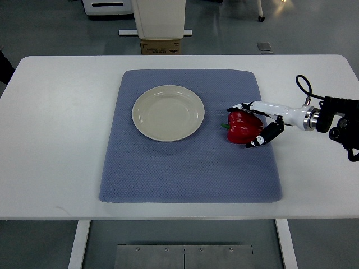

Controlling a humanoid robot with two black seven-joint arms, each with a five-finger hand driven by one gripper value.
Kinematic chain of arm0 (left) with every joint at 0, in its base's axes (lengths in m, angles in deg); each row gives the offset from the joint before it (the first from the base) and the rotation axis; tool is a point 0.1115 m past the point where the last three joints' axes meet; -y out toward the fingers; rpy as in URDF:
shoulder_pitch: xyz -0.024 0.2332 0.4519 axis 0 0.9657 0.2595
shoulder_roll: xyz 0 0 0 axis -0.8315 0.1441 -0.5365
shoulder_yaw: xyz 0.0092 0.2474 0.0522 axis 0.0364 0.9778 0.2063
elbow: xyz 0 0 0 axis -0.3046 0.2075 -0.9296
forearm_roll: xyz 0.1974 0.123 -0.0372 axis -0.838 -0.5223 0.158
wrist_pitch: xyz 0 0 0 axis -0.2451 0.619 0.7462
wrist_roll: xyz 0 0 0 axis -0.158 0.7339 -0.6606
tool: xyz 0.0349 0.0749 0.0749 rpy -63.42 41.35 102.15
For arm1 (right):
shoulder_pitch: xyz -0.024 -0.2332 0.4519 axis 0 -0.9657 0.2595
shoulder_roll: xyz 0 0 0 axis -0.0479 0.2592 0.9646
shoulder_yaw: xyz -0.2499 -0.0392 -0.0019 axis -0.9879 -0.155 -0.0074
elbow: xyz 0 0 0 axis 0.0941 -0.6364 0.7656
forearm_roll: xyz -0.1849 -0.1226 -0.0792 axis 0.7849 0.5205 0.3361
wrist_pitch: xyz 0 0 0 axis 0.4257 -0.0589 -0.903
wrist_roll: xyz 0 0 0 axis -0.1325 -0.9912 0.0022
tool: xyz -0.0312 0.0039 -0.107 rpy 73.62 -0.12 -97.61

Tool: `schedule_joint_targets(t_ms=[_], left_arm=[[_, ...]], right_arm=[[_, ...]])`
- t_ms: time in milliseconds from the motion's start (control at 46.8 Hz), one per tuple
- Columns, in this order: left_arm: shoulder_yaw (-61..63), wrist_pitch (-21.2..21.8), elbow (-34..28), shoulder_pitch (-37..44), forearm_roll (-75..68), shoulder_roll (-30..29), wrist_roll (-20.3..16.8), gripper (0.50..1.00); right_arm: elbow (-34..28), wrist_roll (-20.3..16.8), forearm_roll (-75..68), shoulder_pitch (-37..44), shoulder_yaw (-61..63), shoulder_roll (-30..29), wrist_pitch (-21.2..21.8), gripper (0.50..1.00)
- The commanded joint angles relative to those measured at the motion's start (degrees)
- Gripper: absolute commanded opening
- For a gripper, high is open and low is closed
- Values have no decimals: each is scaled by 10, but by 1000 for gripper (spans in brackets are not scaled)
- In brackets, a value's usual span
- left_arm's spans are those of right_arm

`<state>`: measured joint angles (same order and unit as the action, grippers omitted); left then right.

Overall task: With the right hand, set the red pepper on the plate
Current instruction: 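Lift the pepper with the right hand and carry it over the plate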

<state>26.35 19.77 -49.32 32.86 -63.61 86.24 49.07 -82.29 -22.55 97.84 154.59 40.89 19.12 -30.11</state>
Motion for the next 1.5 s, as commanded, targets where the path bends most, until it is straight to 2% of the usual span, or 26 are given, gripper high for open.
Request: schedule_joint_targets(t_ms=[0, 257, 385, 470, 556, 941, 1326, 1475], left_arm=[[0, 0, 0, 0, 0, 0, 0, 1000], [0, 0, 0, 0, 0, 0, 0, 1000], [0, 0, 0, 0, 0, 0, 1, 1000], [0, 0, 0, 0, 0, 0, 0, 1000], [0, 0, 0, 0, 0, 0, 1, 1000], [0, 0, 0, 0, 0, 0, 0, 1000], [0, 0, 0, 0, 0, 0, 0, 1000], [0, 0, 0, 0, 0, 0, 0, 1000]], right_arm=[[1, -2, 0, 0, 0, -3, -1, 864], [11, -7, 0, 1, 1, -11, -1, 740], [14, -9, -1, 3, 1, -11, -1, 615], [14, -12, -1, 5, 1, -11, 0, 500], [15, -15, -3, 9, 5, -11, 0, 500], [19, -73, -7, 35, 64, -20, 2, 500], [27, -128, -7, 72, 79, -88, 2, 500], [50, -143, -8, 78, 82, -130, 1, 500]])
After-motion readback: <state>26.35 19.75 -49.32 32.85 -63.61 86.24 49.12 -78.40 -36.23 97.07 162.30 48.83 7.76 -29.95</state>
